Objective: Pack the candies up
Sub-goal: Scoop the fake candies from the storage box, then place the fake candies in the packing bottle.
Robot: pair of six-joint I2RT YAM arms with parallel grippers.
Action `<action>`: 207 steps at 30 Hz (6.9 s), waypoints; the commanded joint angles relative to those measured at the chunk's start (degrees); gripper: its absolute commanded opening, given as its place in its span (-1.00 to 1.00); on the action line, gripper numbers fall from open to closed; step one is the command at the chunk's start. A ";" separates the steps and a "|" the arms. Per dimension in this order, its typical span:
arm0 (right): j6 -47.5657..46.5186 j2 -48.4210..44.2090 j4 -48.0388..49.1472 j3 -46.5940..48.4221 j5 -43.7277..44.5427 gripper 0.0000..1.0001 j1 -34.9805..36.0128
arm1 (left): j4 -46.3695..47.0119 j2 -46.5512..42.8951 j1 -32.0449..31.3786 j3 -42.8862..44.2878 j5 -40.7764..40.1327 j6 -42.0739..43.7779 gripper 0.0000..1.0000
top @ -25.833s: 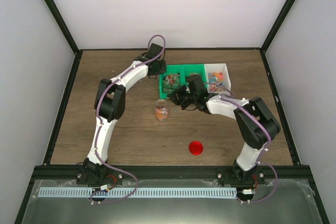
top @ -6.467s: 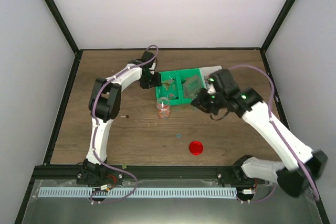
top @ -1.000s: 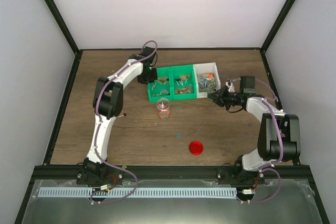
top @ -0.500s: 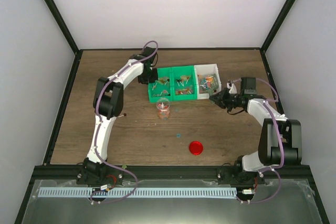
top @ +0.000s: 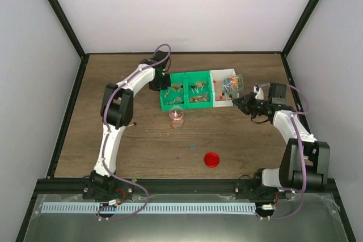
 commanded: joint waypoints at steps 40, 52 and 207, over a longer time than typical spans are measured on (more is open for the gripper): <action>16.73 -24.38 -6.79 -2.98 -6.63 -0.99 28.15 | 2.32 -7.62 0.37 -4.21 -1.75 0.36 -0.25; 9.39 -18.83 -22.37 7.25 -1.63 -0.99 32.67 | 4.32 -10.17 0.33 -8.83 -1.00 0.55 -0.23; -2.58 5.97 -59.02 45.16 23.79 -0.99 46.55 | 9.09 -11.85 3.83 -16.44 2.41 0.40 -0.20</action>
